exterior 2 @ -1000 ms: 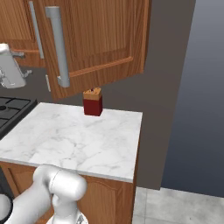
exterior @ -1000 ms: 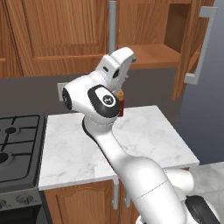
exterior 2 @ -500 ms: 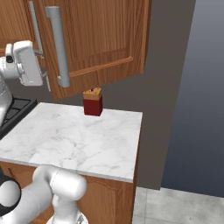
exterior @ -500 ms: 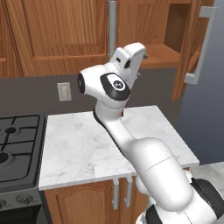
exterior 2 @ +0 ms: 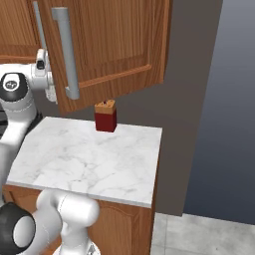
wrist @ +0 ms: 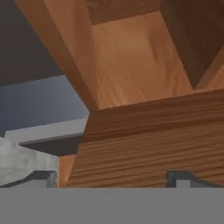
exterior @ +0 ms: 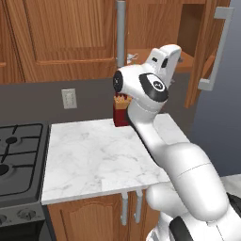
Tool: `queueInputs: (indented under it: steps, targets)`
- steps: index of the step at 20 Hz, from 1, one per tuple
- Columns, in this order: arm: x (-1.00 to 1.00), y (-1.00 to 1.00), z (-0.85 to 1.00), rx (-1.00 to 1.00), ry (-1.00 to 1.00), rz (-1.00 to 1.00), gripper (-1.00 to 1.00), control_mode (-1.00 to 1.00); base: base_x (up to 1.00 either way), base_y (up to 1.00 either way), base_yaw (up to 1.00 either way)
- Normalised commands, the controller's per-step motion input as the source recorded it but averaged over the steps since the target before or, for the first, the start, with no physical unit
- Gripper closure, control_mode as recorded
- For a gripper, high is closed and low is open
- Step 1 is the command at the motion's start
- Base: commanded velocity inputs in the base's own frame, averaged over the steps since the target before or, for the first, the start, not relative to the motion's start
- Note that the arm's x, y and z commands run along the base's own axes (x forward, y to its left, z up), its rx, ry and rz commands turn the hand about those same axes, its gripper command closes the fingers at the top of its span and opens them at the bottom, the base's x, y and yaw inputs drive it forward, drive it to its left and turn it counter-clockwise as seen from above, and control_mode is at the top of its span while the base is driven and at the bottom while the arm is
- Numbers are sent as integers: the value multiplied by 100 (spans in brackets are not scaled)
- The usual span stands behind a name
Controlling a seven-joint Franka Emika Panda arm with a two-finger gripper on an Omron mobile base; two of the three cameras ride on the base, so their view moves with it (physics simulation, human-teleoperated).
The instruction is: Get the candle and the beer from the cabinet and move them to the dining counter.
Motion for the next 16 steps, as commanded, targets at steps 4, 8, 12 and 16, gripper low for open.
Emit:
queueInputs:
  steps: [4,8,12,16]
  targets:
    - [1,-77,-7,0,14,-1,-100,-100,0,0,0]
    - [-13,-82,-1,0,7,-4,-100,-100,0,0,0]
    - [-39,-77,0,0,1,-6,-100,-100,0,0,0]
    - [-44,-74,0,0,0,-9,-100,-100,0,0,0]
